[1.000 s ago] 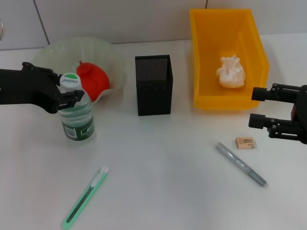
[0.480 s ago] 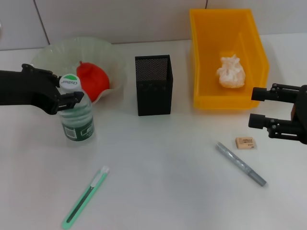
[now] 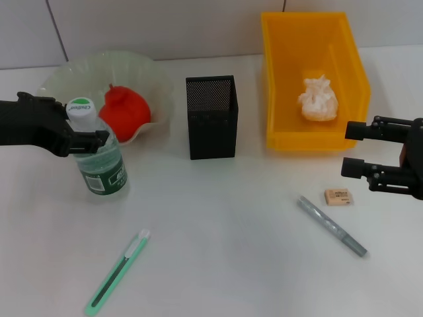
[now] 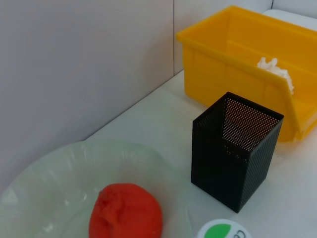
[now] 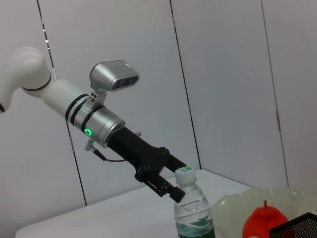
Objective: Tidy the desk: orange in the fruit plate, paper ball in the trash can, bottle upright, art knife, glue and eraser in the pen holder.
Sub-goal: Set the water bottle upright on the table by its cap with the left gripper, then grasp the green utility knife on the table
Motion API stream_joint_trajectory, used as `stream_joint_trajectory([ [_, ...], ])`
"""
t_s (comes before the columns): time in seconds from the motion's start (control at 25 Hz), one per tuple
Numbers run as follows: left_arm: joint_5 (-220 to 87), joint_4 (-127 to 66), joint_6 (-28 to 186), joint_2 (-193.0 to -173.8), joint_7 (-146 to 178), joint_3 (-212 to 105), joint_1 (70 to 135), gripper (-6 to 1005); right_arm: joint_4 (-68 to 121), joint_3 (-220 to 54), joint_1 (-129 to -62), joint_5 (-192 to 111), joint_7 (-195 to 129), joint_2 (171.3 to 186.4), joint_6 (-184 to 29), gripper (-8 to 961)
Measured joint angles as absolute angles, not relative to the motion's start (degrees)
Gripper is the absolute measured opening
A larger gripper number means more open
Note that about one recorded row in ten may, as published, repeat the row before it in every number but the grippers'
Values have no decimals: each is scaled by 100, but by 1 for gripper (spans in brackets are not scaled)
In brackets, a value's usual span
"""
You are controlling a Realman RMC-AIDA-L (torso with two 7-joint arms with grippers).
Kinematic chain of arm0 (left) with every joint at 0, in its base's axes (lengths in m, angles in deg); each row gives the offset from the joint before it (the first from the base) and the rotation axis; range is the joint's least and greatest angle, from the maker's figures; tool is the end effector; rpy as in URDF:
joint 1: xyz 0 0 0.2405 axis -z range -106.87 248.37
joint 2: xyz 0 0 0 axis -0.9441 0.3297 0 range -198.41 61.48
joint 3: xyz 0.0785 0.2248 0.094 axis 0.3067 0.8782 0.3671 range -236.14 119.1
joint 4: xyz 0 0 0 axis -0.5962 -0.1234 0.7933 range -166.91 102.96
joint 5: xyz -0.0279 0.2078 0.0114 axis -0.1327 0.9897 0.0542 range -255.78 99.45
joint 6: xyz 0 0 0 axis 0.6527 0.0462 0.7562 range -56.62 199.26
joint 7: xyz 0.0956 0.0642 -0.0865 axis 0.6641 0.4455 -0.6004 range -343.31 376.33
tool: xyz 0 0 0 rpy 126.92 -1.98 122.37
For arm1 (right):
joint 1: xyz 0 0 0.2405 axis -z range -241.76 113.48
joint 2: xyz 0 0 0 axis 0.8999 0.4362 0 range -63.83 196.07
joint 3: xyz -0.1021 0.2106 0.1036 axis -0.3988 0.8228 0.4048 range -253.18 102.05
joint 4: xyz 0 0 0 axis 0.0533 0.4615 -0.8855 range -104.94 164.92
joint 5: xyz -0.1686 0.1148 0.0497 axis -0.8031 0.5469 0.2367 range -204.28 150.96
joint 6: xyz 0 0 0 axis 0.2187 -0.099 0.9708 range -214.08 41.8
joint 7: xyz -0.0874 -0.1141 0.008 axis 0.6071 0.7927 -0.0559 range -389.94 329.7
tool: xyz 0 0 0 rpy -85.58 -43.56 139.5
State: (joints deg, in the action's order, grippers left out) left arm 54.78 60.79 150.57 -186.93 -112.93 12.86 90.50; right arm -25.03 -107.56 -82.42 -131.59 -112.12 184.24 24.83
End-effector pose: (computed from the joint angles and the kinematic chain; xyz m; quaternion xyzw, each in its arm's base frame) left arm -0.1840 0.3441 0.0594 -0.9354 -0.2259 0.0004 0.2719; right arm 0.2723 0.2673 0.0852 -0.9192 0.1586 0.3268 0.1517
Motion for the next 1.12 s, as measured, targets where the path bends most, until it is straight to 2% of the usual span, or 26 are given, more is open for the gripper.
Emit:
stream_joint_trajectory([
  [0.04, 5477, 6078, 15054, -18693, -11294, 1286, 9050, 625, -2502, -10756, -8242, -13160, -11212, 18424, 2482, 639],
  [0.28, 5466, 6114, 15029, -18695, -11295, 1215, 9046, 810, -2499, -10756, -8242, -13160, -11212, 18424, 2478, 639],
  [1.12, 5361, 6695, 14970, -18707, -11284, 924, 8625, 810, -2498, -10713, -8242, -13160, -11197, 18415, 2469, 637],
])
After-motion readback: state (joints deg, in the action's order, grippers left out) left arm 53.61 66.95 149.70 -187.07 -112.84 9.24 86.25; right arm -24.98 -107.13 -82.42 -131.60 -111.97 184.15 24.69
